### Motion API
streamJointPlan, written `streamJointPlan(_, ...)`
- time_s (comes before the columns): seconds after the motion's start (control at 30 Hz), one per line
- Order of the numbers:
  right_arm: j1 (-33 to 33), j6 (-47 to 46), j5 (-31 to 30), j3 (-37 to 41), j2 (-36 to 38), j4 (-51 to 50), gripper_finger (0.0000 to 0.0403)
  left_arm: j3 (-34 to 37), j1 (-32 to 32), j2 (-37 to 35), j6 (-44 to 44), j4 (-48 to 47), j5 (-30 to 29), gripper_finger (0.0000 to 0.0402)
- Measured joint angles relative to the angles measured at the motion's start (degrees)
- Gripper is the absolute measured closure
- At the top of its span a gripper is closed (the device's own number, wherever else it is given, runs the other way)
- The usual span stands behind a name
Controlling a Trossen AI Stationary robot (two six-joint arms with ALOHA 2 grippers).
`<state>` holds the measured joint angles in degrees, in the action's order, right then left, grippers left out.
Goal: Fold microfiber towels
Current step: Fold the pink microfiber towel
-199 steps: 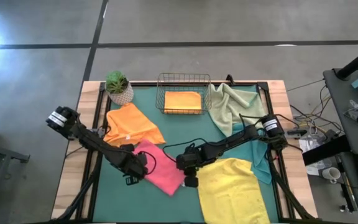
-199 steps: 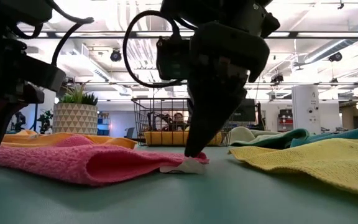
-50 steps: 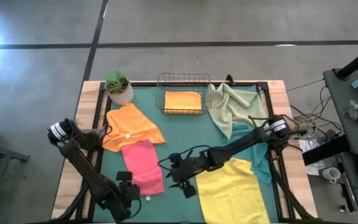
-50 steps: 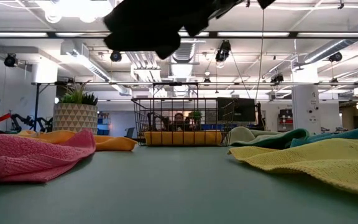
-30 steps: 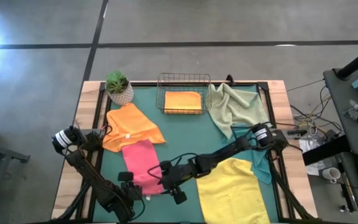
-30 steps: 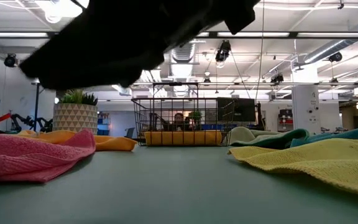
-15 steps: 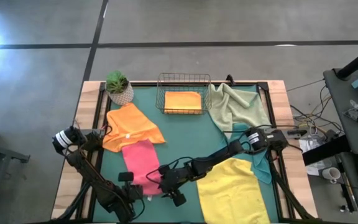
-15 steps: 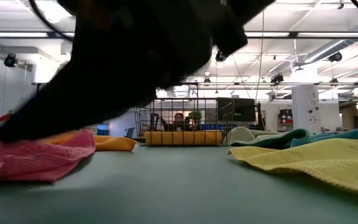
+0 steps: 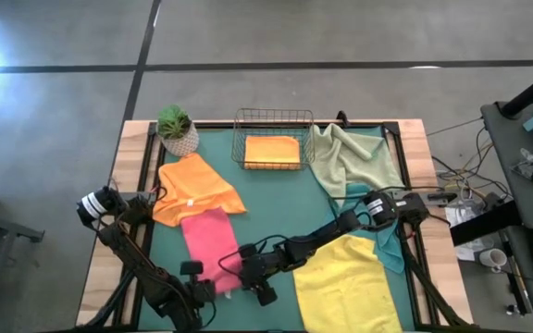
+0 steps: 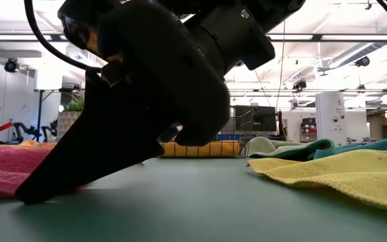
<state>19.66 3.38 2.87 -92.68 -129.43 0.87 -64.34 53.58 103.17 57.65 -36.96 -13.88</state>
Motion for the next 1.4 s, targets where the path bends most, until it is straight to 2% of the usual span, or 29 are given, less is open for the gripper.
streamJointPlan(0.1,-0.15,-0.29,-0.74,0.0,0.0,-0.23,0.0247,-0.12,0.0,-0.02,-1.0,1.24,0.06,0.0392)
streamJointPlan(0.33,-0.53,-1.79,-2.91,-0.44,0.0,-1.02,0.0329,-0.13,0.0,-0.04,-1.01,1.49,0.52,0.0392)
streamJointPlan(0.5,-0.85,-1.85,-2.24,-0.44,0.0,-1.07,0.0385,-0.13,-0.02,-0.04,-1.03,1.49,1.4,0.0392)
streamJointPlan(0.63,-0.87,-2.59,-1.92,-0.51,0.29,-1.92,0.0392,-0.14,0.0,-0.06,-1.04,1.45,2.31,0.0392)
streamJointPlan(0.73,-0.86,-3.79,-1.74,-2.54,0.83,-6.91,0.0393,-0.75,-0.11,-0.15,-1.03,1.4,3.68,0.0392)
streamJointPlan(0.87,0.19,-4.43,-1.32,-8.62,1.05,-16.6,0.0394,-2.91,-0.18,-0.34,-1.03,1.39,6.13,0.0392)
streamJointPlan(1.07,2.29,-10.04,-1.15,-17.57,1.16,-28.51,0.0394,-6.66,-0.11,-1.92,0.32,-0.12,7.55,0.0391)
streamJointPlan(1.4,6.53,-18.69,-1.77,-23.89,1.16,-32.91,0.0394,-12.03,0.3,-2.92,4.05,-2.04,9.95,0.0392)
